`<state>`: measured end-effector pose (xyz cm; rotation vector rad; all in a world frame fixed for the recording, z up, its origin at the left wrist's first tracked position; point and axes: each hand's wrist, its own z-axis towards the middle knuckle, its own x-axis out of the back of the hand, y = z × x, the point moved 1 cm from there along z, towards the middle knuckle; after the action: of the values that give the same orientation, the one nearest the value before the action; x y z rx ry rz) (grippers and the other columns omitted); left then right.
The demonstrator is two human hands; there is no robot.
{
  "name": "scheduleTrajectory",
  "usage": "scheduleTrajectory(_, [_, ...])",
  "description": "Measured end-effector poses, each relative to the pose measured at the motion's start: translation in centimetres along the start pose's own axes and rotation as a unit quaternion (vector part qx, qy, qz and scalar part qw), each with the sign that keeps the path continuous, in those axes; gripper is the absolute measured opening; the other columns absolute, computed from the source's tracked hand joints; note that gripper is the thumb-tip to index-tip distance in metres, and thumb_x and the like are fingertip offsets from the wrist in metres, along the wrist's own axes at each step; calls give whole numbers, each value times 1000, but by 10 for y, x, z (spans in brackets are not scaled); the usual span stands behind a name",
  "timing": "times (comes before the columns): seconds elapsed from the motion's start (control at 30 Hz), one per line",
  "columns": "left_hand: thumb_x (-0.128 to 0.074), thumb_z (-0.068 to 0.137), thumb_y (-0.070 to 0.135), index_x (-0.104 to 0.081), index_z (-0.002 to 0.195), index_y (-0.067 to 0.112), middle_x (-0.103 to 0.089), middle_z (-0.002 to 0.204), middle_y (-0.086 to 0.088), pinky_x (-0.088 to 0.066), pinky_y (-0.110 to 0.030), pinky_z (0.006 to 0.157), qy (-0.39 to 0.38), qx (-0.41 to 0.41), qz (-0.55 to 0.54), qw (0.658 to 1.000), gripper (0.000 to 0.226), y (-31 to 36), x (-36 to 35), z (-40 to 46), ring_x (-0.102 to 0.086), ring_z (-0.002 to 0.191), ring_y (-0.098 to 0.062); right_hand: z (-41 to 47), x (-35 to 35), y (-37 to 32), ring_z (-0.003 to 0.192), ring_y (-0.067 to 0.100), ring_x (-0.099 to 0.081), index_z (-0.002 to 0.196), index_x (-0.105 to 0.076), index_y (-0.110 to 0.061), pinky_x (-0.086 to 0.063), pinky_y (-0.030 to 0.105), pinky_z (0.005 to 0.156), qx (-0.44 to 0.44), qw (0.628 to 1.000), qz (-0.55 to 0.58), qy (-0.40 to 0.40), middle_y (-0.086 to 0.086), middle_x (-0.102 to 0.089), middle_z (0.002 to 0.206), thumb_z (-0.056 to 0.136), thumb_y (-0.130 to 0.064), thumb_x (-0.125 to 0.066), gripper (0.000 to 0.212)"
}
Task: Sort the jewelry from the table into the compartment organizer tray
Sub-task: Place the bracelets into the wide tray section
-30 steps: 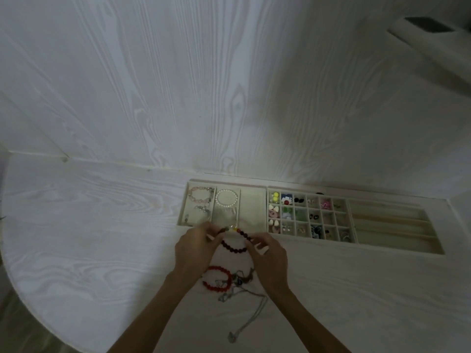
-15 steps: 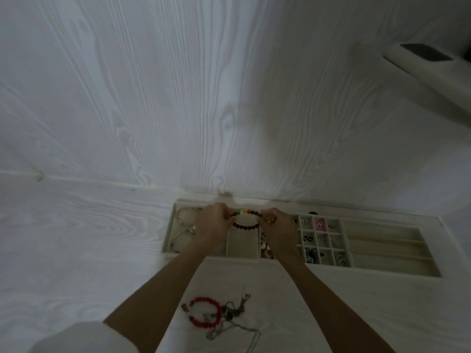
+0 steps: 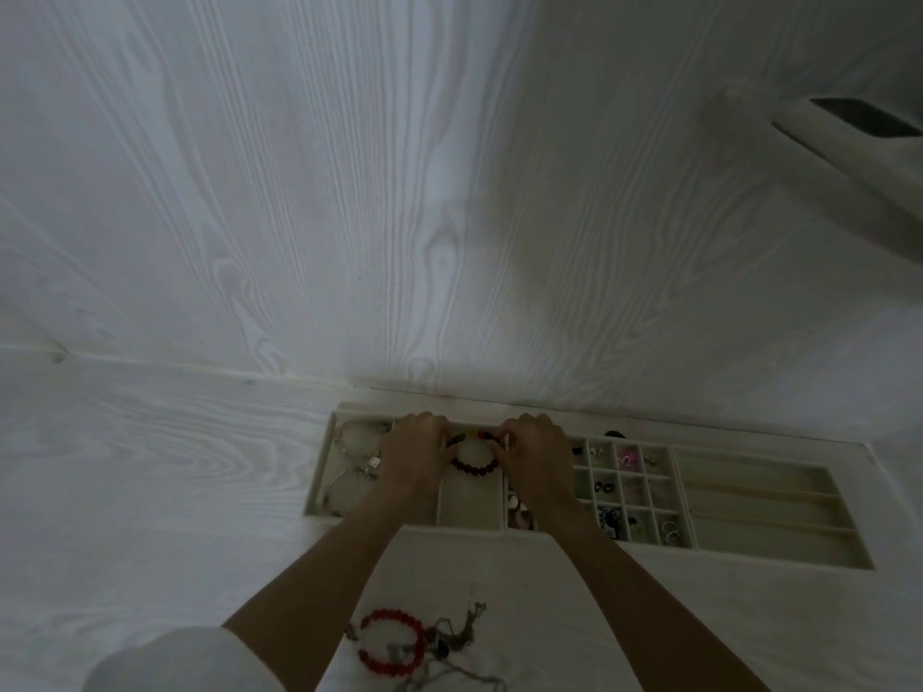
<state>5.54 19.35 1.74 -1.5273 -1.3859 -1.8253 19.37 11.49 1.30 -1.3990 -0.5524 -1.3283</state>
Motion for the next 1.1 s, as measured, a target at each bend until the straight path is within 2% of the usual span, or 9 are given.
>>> scheduleTrajectory(0.17, [-53, 93, 29, -66, 111, 18, -64, 105, -2, -44, -30, 72, 32, 19, -32, 999, 25, -11, -2, -6, -56, 97, -19, -4, -4, 2, 75, 23, -59, 82, -73, -20, -41, 29, 64, 34, 999, 3, 23, 0, -64, 76, 67, -21, -80, 17])
scheduleTrajectory(0.3, [-53, 94, 28, -67, 117, 20, -63, 116, -1, -45, -30, 80, 1, 0, -17, 1000, 28, -19, -3, -13, -54, 110, -20, -18, -6, 16, 92, 23, -51, 100, -68, -17, -48, 36, 72, 90, 996, -11, 13, 7, -63, 96, 65, -29, -65, 38])
scheduleTrajectory(0.4, [-51, 93, 27, -69, 104, 18, -64, 115, -1, -42, -29, 76, -27, -16, 17, 999, 23, -17, -3, -12, -52, 112, -21, -21, -7, 20, 96, 22, -49, 106, -69, -17, -49, 38, 76, 87, 996, -19, -5, 8, -64, 99, 66, -27, -63, 42])
scheduleTrajectory(0.57, [-53, 92, 26, -70, 95, 21, -67, 108, 0, -38, -27, 70, -15, -24, 33, 999, 18, -17, -4, -12, -55, 108, -21, -12, -5, 11, 96, 31, -64, 96, -73, -17, -52, 43, 78, 63, 995, -59, -49, 10, -67, 102, 52, -19, -86, 46])
scheduleTrajectory(0.73, [-55, 91, 26, -70, 103, 23, -65, 114, 2, -39, -28, 73, -16, -22, 25, 999, 19, -18, -5, -12, -53, 112, -20, -10, -11, 5, 92, 33, -66, 82, -75, -18, -52, 41, 69, 57, 991, -94, -71, 13, -69, 99, 37, -18, -91, 48])
scheduleTrajectory(0.87, [-57, 90, 27, -67, 113, 21, -63, 118, 0, -42, -30, 81, -14, -22, 32, 999, 26, -17, -2, -14, -51, 115, -22, -9, -11, 0, 98, 37, -64, 88, -74, -17, -51, 44, 75, 59, 994, -81, -55, 16, -67, 106, 41, -15, -88, 49])
scheduleTrajectory(0.93, [-69, 81, 22, -69, 107, 16, -64, 107, -3, -46, -32, 76, 0, -74, 48, 996, 27, -14, 3, -16, -56, 106, -26, -9, -5, -2, 101, 35, -63, 92, -72, -17, -50, 44, 79, 66, 995, -67, -19, 15, -66, 108, 47, -12, -86, 47])
scheduleTrajectory(1.0, [-84, 60, 20, -75, 87, 19, -69, 92, 0, -51, -30, 67, 6, -181, 103, 978, 29, -13, 5, -16, -64, 89, -24, -13, 1, -1, 103, 34, -63, 94, -72, -17, -49, 46, 85, 95, 992, -80, 11, 13, -66, 111, 51, -8, -84, 46])
scheduleTrajectory(1.1, [-82, 54, 32, -76, 84, 30, -72, 99, 9, -55, -30, 77, -21, -291, 209, 933, 30, -14, 3, -18, -68, 95, -17, -22, 4, 9, 111, 33, -61, 99, -73, -19, -41, 49, 98, 180, 971, -159, 11, 12, -65, 120, 55, -11, -84, 46])
